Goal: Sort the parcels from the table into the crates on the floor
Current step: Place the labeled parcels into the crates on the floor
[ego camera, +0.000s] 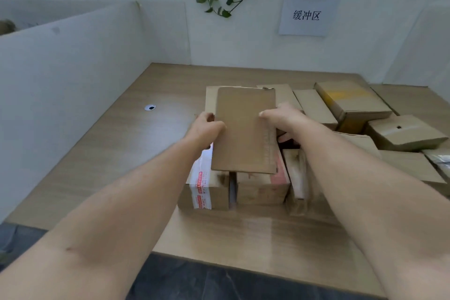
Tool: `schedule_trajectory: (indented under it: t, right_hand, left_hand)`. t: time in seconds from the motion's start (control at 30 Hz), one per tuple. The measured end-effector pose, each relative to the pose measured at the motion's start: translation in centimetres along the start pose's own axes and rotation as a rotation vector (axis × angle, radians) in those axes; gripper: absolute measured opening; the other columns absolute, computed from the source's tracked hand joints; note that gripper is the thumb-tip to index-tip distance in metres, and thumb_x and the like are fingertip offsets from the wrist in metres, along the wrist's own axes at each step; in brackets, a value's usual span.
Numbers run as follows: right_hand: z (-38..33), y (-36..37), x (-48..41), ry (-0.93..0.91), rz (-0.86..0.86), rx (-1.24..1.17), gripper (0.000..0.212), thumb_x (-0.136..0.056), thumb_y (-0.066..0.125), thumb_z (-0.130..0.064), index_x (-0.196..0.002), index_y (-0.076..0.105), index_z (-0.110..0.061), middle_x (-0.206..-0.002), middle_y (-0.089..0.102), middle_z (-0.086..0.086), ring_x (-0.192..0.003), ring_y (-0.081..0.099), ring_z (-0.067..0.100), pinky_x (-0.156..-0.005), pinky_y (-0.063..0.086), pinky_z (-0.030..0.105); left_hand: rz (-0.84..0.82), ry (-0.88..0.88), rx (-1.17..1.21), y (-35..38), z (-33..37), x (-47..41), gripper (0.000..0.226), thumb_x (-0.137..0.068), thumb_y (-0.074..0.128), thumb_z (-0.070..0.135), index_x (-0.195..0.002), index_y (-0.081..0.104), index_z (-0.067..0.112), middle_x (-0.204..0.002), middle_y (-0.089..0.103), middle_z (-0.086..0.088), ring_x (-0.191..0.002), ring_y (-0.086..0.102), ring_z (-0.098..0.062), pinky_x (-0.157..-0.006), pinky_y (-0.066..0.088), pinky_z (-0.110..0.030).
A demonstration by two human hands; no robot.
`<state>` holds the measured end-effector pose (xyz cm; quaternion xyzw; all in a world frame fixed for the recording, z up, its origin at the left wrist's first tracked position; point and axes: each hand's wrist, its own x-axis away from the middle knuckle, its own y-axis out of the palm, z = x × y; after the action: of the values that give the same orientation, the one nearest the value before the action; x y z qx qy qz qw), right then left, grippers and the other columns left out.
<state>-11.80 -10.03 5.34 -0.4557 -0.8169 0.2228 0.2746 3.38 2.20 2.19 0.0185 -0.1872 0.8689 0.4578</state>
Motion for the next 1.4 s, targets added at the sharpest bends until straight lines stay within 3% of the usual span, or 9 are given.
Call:
schedule_trajectory:
  t: [0.17, 0.27, 0.33, 0.53, 0.63, 0.77, 0.83, 1.07, 1.4]
  right_hand:
    - [-2.2, 1.8, 0.5, -0.007, -0.221, -0.382, 0.077, -0.077, 0.044, -0.079, -0.119, 0.053, -0.015, -0.101, 0.065, 0.011, -0.094, 0.064, 0.032, -0.085, 0.052, 0.046]
    - [-3.0, 3.0, 0.4, -0.002, -0.279, -0.503, 0.097, -0.070, 0.032, -0.090, -0.103, 0.061, -0.004, -0.091, 0.071, 0.017, -0.088, 0.068, 0.035, -0.079, 0.054, 0.048]
    - [-3.6, 4.1, 0.4, -0.014, -0.282, -0.499, 0.097, -0.070, 0.032, -0.090, -0.098, 0.064, -0.003, -0.087, 0.072, 0.018, -0.084, 0.069, 0.036, -0.077, 0.055, 0.048]
    - [-6.3, 8.2, 1.4, -0.130, -0.375, -0.349, 0.044, -0.084, 0.047, -0.054, -0.084, 0.062, -0.013, -0.072, 0.071, 0.007, -0.079, 0.068, 0.027, -0.082, 0.053, 0.040]
    - [-7.9, 10.3, 2.6, -0.220, -0.457, -0.380, 0.020, -0.084, 0.048, -0.034, -0.092, 0.060, -0.019, -0.068, 0.064, 0.005, -0.056, 0.063, 0.018, -0.067, 0.054, 0.033]
    - [-10.4, 14.2, 5.2, -0.371, -0.608, -0.263, 0.057, -0.082, 0.051, -0.014, -0.127, 0.037, -0.045, -0.092, 0.066, 0.006, -0.071, 0.066, 0.024, -0.074, 0.058, 0.043]
    - [-11.5, 16.2, 6.9, -0.394, -0.673, -0.229, 0.065, -0.083, 0.051, -0.007, -0.136, 0.034, -0.040, -0.104, 0.065, 0.012, -0.077, 0.066, 0.029, -0.075, 0.058, 0.044]
    - [-13.0, 26.0, 13.9, -0.355, -0.796, -0.076, 0.019, -0.092, 0.056, -0.034, -0.104, 0.053, -0.019, -0.098, 0.062, 0.014, -0.085, 0.066, 0.030, -0.079, 0.057, 0.049]
    - [-11.7, 43.2, 23.9, -0.409, -0.919, 0.147, 0.034, -0.083, 0.067, -0.006, -0.107, 0.049, -0.021, -0.117, 0.056, 0.014, -0.104, 0.060, 0.035, -0.085, 0.054, 0.050]
  left_hand:
    - [0.068, -0.060, 0.094, -4.4, 1.5, 2.2, 0.064, -0.084, 0.042, 0.074, -0.128, 0.050, 0.028, -0.121, 0.059, 0.003, -0.109, 0.057, -0.019, -0.089, 0.047, -0.042]
    - [0.121, -0.143, 0.215, -7.1, 1.6, 3.2, 0.076, -0.075, 0.032, 0.088, -0.102, 0.060, 0.023, -0.105, 0.063, -0.003, -0.096, 0.061, -0.021, -0.074, 0.052, -0.045]
    - [0.159, -0.166, 0.219, -8.2, 1.2, 3.7, 0.084, -0.073, 0.029, 0.090, -0.111, 0.057, 0.020, -0.105, 0.062, -0.004, -0.093, 0.060, -0.023, -0.073, 0.051, -0.047]
    - [0.229, -0.160, 0.204, -11.9, -1.4, 6.0, 0.046, -0.081, 0.041, 0.063, -0.107, 0.054, 0.026, -0.097, 0.060, -0.007, -0.086, 0.059, -0.024, -0.076, 0.046, -0.043]
    - [0.243, -0.132, 0.208, -14.7, -3.0, 7.8, 0.062, -0.061, 0.050, 0.050, -0.116, 0.050, 0.021, -0.089, 0.054, -0.005, -0.075, 0.053, -0.021, -0.075, 0.043, -0.037]
    - [0.225, -0.057, 0.190, -18.9, -5.9, 10.9, 0.046, -0.060, 0.047, 0.027, -0.101, 0.056, 0.045, -0.076, 0.060, 0.008, -0.069, 0.050, -0.018, -0.072, 0.045, -0.036]
    - [0.245, -0.054, 0.217, -21.0, -7.7, 13.0, 0.047, -0.060, 0.048, 0.023, -0.100, 0.054, 0.047, -0.085, 0.061, 0.007, -0.074, 0.053, -0.018, -0.066, 0.048, -0.033]
    - [0.405, -0.167, 0.373, -27.0, -16.9, 20.6, 0.057, -0.088, 0.048, 0.057, -0.131, 0.045, 0.020, -0.102, 0.058, -0.008, -0.087, 0.058, -0.022, -0.061, 0.051, -0.030]
    - [0.563, -0.356, 0.419, -33.8, -31.0, 32.0, 0.055, -0.082, 0.060, 0.006, -0.129, 0.032, 0.015, -0.122, 0.055, -0.007, -0.106, 0.056, -0.022, -0.086, 0.050, -0.038]
